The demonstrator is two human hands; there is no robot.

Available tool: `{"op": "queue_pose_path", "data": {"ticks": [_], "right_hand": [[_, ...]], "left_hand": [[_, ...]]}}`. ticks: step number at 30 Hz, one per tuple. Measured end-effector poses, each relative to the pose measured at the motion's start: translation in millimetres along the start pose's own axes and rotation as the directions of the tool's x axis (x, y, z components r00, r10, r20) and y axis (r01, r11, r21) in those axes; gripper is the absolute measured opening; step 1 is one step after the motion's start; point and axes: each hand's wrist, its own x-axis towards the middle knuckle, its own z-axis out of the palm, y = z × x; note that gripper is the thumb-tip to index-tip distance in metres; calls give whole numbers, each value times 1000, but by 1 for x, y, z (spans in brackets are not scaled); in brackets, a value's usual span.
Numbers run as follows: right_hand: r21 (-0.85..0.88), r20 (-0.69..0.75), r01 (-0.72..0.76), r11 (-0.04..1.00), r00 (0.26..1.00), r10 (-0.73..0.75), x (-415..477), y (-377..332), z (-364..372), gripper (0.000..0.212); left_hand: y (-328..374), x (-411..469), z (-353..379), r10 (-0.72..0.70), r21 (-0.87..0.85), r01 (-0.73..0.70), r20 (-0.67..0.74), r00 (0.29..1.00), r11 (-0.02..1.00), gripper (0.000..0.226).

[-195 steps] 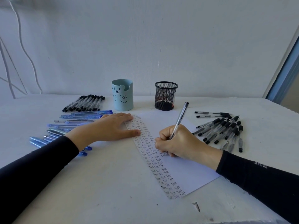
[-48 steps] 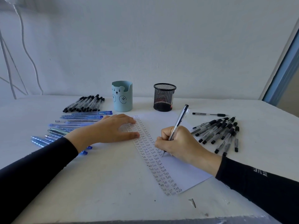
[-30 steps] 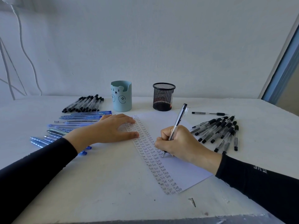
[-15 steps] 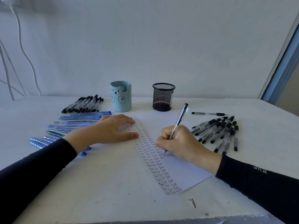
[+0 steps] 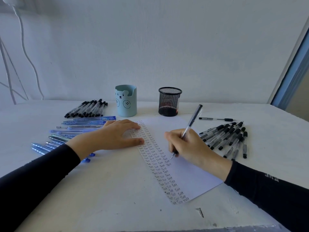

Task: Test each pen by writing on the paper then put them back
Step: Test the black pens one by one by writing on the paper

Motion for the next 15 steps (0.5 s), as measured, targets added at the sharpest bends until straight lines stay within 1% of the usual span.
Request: {"op": "queue_pose_path", "data": {"ticks": [2,4,6,7,8,9,10,11,12,13,14,15], "right_hand": [[6,-12,25,1000,1000,-25,3,-5,-6,52],[1,-33,26,1000,999,-26,6,-10,-14,42],[-10,-28,9,1000,1000,-9,11,-10,-20,37],[-32,-38,25,999,999,-26,13,-9,-23,33],[-66,-61,64,996,996,-68,15,-10,-24,29],[-110,-92,114,987,988,-124,18,-9,-26,26],[-153,-117,158,975,977,-177,20,-10,-28,24],[-179,-124,187,966,970,-210,23,-11,-31,25],[-190,-104,206,960,968,-229,26,-12,-33,27],[-196,-65,220,956,970,-236,29,-12,-34,30],[-200,-13,221,955,974,-228,30,-12,-33,34],[-217,36,217,952,976,-214,33,-11,-31,36]], "left_hand": [[-2,1,1,3,4,-3,3,1000,1000,99],[-3,1,2,15,15,-14,-15,1000,1000,93],[-5,2,3,34,23,-33,-60,998,999,79],[-6,2,3,41,23,-39,-90,995,999,75],[-9,2,3,45,25,-43,-117,992,999,76],[-12,2,3,52,31,-48,-139,989,998,82],[-14,3,3,55,43,-49,-153,987,998,89],[-17,3,3,44,52,-36,-157,987,998,90],[-18,3,3,26,52,-18,-159,987,998,83],[-18,3,3,4,48,3,-160,987,999,70],[-17,4,3,-11,45,19,-161,987,999,60],[-17,4,3,-20,39,27,-162,987,999,54]]}}
